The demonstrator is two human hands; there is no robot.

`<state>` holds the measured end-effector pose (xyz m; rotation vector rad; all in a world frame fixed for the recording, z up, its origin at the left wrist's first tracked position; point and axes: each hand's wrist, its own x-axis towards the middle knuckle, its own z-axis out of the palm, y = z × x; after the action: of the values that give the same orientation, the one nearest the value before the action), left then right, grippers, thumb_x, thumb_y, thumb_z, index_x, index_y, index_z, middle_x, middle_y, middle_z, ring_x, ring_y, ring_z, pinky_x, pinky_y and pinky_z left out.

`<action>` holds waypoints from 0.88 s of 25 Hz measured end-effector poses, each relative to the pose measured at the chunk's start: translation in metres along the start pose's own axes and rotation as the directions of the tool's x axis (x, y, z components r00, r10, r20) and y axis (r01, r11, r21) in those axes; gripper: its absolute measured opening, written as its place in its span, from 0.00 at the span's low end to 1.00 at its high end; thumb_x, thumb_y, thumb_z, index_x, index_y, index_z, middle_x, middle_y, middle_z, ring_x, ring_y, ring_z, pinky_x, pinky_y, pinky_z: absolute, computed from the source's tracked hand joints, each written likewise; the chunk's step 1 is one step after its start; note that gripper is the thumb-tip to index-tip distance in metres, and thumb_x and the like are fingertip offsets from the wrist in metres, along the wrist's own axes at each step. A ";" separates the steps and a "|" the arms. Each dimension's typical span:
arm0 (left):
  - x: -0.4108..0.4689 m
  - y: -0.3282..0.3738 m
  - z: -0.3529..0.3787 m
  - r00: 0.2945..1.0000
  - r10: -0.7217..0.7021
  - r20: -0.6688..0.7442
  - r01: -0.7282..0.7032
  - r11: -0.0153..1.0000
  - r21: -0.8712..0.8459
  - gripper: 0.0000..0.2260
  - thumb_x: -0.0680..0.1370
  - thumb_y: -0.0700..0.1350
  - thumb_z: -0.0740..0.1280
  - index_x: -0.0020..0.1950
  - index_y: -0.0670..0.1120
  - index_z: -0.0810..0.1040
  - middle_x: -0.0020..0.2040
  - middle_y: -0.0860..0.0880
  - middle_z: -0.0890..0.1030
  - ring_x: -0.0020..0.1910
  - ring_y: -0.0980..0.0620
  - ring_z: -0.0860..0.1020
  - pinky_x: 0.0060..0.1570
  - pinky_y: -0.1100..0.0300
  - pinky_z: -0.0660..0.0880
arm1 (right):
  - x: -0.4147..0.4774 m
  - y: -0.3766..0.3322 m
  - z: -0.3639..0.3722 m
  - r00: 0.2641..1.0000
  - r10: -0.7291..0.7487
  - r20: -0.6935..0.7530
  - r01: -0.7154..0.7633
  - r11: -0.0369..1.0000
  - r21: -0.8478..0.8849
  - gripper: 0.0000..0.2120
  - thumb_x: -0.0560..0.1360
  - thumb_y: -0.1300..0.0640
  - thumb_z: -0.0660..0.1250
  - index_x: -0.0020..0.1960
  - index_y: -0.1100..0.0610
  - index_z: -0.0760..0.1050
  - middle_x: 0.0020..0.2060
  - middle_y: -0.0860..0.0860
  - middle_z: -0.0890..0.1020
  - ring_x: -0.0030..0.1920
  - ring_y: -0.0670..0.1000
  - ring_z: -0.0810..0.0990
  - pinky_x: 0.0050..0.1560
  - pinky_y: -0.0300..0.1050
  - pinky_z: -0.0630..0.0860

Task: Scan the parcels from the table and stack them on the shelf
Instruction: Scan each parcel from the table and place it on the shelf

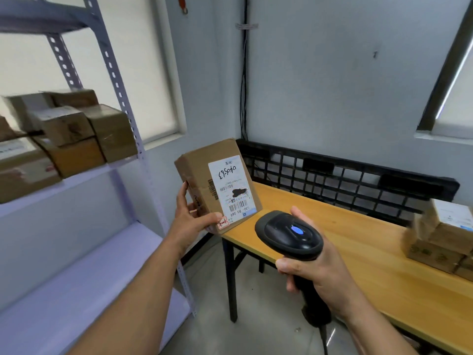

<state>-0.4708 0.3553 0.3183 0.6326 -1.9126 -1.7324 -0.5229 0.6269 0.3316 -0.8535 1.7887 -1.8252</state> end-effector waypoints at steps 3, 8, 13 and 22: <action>-0.003 -0.004 -0.033 1.000 0.007 0.005 -0.007 1.000 0.006 0.52 0.60 0.45 0.79 0.74 0.65 0.51 0.61 0.47 0.74 0.61 0.46 0.76 0.59 0.42 0.76 | 0.001 -0.001 0.032 1.000 -0.003 -0.001 0.003 1.000 0.004 0.54 0.57 0.58 0.79 0.76 0.39 0.57 0.43 0.62 0.84 0.26 0.57 0.76 0.27 0.48 0.76; -0.022 -0.012 -0.077 1.000 0.007 -0.013 -0.007 1.000 -0.008 0.47 0.61 0.47 0.78 0.74 0.63 0.57 0.63 0.46 0.75 0.60 0.47 0.77 0.57 0.45 0.78 | 0.008 0.001 0.071 0.995 -0.103 -0.018 0.100 0.990 -0.094 0.52 0.61 0.66 0.82 0.72 0.33 0.60 0.51 0.52 0.83 0.30 0.57 0.79 0.28 0.51 0.78; -0.068 -0.021 -0.108 0.996 -0.003 -0.084 0.001 1.000 -0.024 0.46 0.54 0.57 0.76 0.69 0.66 0.62 0.62 0.47 0.77 0.58 0.49 0.79 0.54 0.49 0.79 | 0.007 -0.005 0.096 0.984 -0.176 0.038 0.179 0.978 -0.107 0.52 0.59 0.60 0.84 0.70 0.28 0.61 0.55 0.50 0.83 0.35 0.49 0.82 0.33 0.44 0.79; -0.169 -0.017 -0.127 0.960 -0.010 -0.280 0.008 1.000 -0.008 0.40 0.54 0.59 0.74 0.64 0.70 0.63 0.59 0.53 0.78 0.54 0.55 0.80 0.44 0.61 0.78 | -0.026 -0.014 0.122 0.948 -0.224 0.227 0.236 0.971 -0.029 0.51 0.62 0.69 0.80 0.71 0.34 0.61 0.53 0.46 0.83 0.32 0.46 0.81 0.26 0.43 0.76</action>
<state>-0.2594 0.3612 0.3052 0.8363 -1.7086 -1.5597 -0.4181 0.5576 0.3394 -1.2829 1.6617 -1.7416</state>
